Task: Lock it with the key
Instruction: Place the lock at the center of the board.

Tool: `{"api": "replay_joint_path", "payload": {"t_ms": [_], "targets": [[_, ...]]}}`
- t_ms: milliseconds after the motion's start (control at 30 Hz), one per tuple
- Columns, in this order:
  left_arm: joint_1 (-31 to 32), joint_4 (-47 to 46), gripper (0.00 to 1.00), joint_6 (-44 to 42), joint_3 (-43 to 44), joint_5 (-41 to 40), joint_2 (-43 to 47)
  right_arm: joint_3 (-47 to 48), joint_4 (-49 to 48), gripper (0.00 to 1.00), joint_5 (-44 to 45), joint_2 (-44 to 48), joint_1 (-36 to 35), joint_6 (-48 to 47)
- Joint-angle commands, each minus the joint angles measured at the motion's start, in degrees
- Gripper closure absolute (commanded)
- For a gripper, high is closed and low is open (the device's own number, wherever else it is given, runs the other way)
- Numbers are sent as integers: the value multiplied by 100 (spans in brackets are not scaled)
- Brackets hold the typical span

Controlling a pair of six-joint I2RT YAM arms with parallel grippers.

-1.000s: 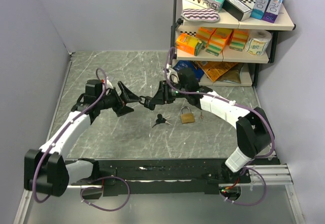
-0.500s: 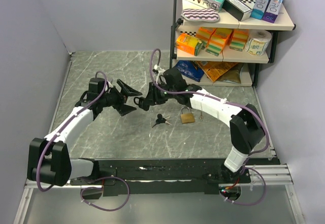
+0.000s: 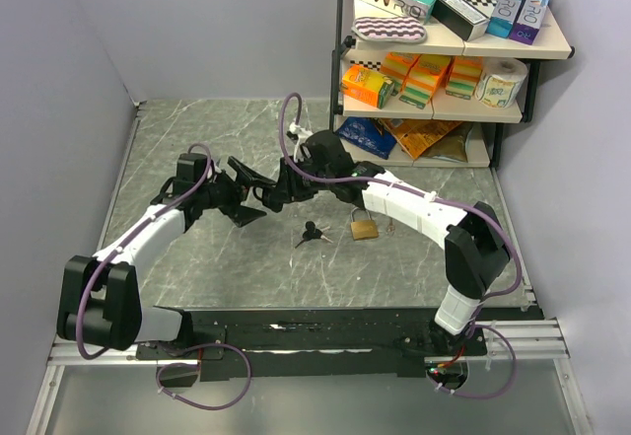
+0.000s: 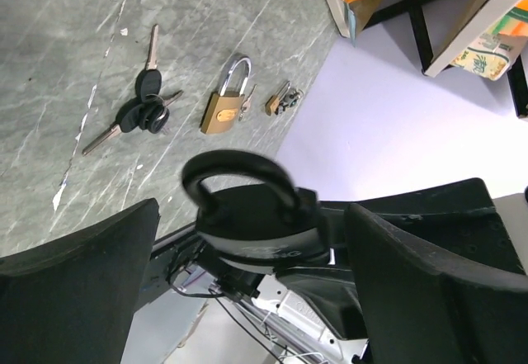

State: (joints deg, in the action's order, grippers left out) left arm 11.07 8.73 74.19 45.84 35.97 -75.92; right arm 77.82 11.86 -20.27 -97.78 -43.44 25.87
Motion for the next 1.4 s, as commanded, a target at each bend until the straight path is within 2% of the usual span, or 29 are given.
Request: {"api": "replay_joint_path", "payload": {"t_ms": [0,100,200,367,567,600,667,700,733,767,800,833,867,900,967,1100,1167,1367], "targets": [[-9,-266,8,297,-58,-55,-46,427,-315,100,138,-48,-33,59],[-17,-389,18,385,-32,7,-72,427,-281,100,216,-66,-112,111],[-9,-381,24,359,56,-10,-98,444,-263,100,287,-110,-182,182],[-8,-372,23,447,91,-63,-151,532,-201,100,454,-189,-331,278],[-8,-416,51,412,82,-20,-177,541,-61,100,709,-172,-446,296],[-8,-416,62,394,91,-28,-160,515,-69,100,691,-172,-446,305],[-8,-373,74,290,126,-63,-160,480,-96,100,639,-172,-446,314],[-8,-311,86,228,153,-81,-151,462,-105,100,621,-180,-455,305],[-8,-250,92,88,179,-142,-142,445,-105,99,604,-172,-455,296],[-8,-145,99,0,240,-186,-134,401,-105,92,595,-163,-446,253],[-8,65,99,-106,284,-239,-125,374,-105,83,586,-137,-446,226],[-17,224,99,-333,354,-361,-107,348,-96,66,516,-93,-402,174],[-9,356,99,-475,407,-475,-90,269,-96,58,455,-58,-376,60],[0,723,99,-633,460,-563,-98,216,-87,43,376,-22,-341,7],[0,954,99,-1037,557,-748,-151,15,-96,34,96,118,-174,-99],[114,1657,99,-1819,776,-1073,-335,-477,-140,6,-275,513,72,-520],[237,2026,99,-2302,969,-1302,-510,-784,-96,1,-433,821,186,-898],[975,2712,99,-3270,1725,-2179,-1195,-1444,229,1,-583,1568,564,-1725]]}}
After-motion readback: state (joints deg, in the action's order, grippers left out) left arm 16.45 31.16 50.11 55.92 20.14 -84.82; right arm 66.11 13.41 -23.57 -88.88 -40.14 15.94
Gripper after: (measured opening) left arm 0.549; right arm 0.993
